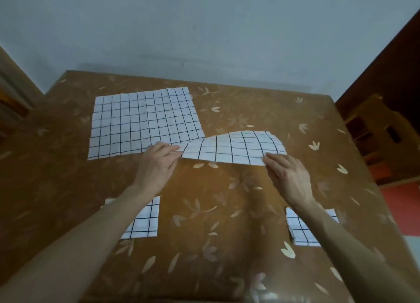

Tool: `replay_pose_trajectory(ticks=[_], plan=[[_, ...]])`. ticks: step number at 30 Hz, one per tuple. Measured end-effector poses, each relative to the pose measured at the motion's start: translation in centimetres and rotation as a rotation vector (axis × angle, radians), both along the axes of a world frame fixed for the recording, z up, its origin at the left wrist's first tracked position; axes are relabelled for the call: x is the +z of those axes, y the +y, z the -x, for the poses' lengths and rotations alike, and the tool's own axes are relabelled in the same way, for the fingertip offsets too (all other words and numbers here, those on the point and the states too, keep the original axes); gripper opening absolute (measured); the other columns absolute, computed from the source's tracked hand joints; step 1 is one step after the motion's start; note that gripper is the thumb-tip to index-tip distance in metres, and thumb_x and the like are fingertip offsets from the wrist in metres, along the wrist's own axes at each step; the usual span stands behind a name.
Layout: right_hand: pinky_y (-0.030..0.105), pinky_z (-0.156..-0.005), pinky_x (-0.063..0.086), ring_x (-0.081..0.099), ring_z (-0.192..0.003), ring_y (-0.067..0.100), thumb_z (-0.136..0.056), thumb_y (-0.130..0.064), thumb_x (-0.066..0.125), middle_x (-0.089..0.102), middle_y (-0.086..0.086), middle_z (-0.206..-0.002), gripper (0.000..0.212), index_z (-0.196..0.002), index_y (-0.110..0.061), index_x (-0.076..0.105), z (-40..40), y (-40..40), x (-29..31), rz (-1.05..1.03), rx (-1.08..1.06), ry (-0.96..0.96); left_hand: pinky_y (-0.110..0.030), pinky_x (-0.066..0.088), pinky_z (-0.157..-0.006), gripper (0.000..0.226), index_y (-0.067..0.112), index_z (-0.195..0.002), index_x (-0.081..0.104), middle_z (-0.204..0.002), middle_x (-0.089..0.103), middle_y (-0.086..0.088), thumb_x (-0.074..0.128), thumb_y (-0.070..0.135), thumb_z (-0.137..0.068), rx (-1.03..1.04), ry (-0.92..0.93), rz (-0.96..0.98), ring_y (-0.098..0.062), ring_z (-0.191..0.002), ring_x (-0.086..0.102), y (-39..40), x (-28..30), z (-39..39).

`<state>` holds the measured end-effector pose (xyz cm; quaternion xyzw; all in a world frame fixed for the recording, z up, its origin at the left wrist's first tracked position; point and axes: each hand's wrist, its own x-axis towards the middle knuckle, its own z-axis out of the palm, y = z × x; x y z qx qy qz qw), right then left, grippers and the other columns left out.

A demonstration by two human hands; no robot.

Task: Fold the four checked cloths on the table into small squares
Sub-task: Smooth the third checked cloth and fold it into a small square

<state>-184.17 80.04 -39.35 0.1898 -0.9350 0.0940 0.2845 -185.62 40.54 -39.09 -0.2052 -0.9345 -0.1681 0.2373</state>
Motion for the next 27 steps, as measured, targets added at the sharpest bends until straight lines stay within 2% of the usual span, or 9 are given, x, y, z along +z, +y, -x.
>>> replay_pose_trajectory(ticks=[4, 8, 11, 13, 16, 18, 21, 23, 27], plan=[[0.038, -0.089, 0.053, 0.070, -0.111, 0.028, -0.097, -0.028, 0.060, 0.075, 0.001, -0.123, 0.030, -0.119, -0.018, 0.078, -2.4, 1.2, -6.1, 0.005, 0.003, -0.181, -0.043, 0.053, -0.087, 0.031, 0.011, -0.108, 0.079, -0.113, 0.076, -0.003, 0.079, -0.003, -0.080, 0.055, -0.137, -0.032, -0.026, -0.102, 0.067, 2.1, -5.8, -3.2], [0.041, -0.091, 0.057, 0.070, -0.116, 0.027, -0.096, -0.034, 0.050, 0.074, 0.000, -0.125, 0.038, -0.116, -0.018, 0.078, -4.2, 2.3, -10.6, -0.008, 0.014, -0.290, -0.040, 0.055, -0.086, 0.037, 0.011, -0.102, 0.080, -0.111, 0.076, -0.005, 0.085, -0.007, -0.071, 0.079, -0.238, 0.009, -0.026, -0.101, 0.070, 3.2, -10.1, -6.0], [0.042, -0.089, 0.060, 0.071, -0.116, 0.027, -0.093, -0.027, 0.056, 0.075, 0.000, -0.124, 0.032, -0.114, -0.016, 0.078, -5.6, 2.8, -12.5, -0.035, 0.047, -0.317, -0.040, 0.058, -0.084, 0.048, 0.010, -0.097, 0.081, -0.108, 0.077, -0.006, 0.098, 0.001, -0.054, 0.058, -0.303, 0.097, -0.027, -0.095, 0.073, 3.1, -11.6, -7.8], [0.044, -0.086, 0.062, 0.072, -0.114, 0.027, -0.090, -0.022, 0.062, 0.075, 0.001, -0.123, 0.028, -0.112, -0.014, 0.079, -6.2, 3.0, -13.1, -0.039, 0.061, -0.323, -0.042, 0.059, -0.083, 0.050, 0.010, -0.097, 0.081, -0.107, 0.077, -0.006, 0.101, 0.006, -0.051, 0.059, -0.356, 0.151, -0.027, -0.095, 0.074, 3.1, -11.6, -8.7], [0.043, -0.086, 0.062, 0.070, -0.116, 0.028, -0.097, -0.028, 0.051, 0.073, 0.002, -0.126, 0.033, -0.112, -0.014, 0.077, -7.0, 3.0, -13.7, -0.022, 0.061, -0.360, -0.043, 0.058, -0.085, 0.039, 0.010, -0.099, 0.080, -0.110, 0.076, -0.006, 0.096, 0.009, -0.063, 0.079, -0.373, 0.213, -0.028, -0.099, 0.072, 3.3, -11.4, -9.5], [0.042, -0.091, 0.060, 0.067, -0.117, 0.028, -0.100, -0.036, 0.050, 0.071, 0.003, -0.129, 0.036, -0.114, -0.014, 0.076, -7.4, 2.8, -13.6, 0.000, 0.043, -0.384, -0.043, 0.056, -0.089, 0.021, 0.012, -0.102, 0.078, -0.113, 0.073, -0.004, 0.081, 0.019, -0.082, 0.102, -0.348, 0.230, -0.027, -0.104, 0.068, 3.3, -11.5, -9.8], [0.044, -0.094, 0.056, 0.062, -0.123, 0.026, -0.104, -0.044, 0.047, 0.066, 0.002, -0.136, 0.043, -0.125, -0.015, 0.071, -7.7, 1.9, -13.1, 0.038, -0.021, -0.422, -0.040, 0.051, -0.098, 0.036, 0.015, -0.117, 0.071, -0.122, 0.067, -0.001, 0.049, 0.034, -0.096, 0.131, -0.355, 0.209, -0.021, -0.115, 0.060, 4.3, -11.7, -10.0], [0.045, -0.102, 0.052, 0.054, -0.136, 0.024, -0.107, -0.044, 0.038, 0.058, 0.002, -0.148, 0.049, -0.140, -0.017, 0.061, -7.4, 0.5, -12.8, 0.039, -0.038, -0.450, -0.039, 0.047, -0.105, 0.038, 0.018, -0.129, 0.063, -0.130, 0.062, 0.000, 0.042, 0.033, -0.101, 0.109, -0.365, 0.172, -0.019, -0.124, 0.053, 6.0, -11.8, -9.9], [0.040, -0.126, 0.021, 0.016, -0.158, 0.016, -0.110, -0.050, 0.029, 0.022, -0.005, -0.170, 0.057, -0.163, -0.031, 0.026, -6.8, -2.5, -13.0, 0.024, -0.019, -0.576, -0.042, 0.035, -0.119, 0.045, 0.022, -0.147, 0.051, -0.152, 0.050, -0.001, 0.038, 0.035, -0.105, 0.110, -0.435, 0.153, -0.020, -0.142, 0.042, 9.9, -12.5, -9.1]])
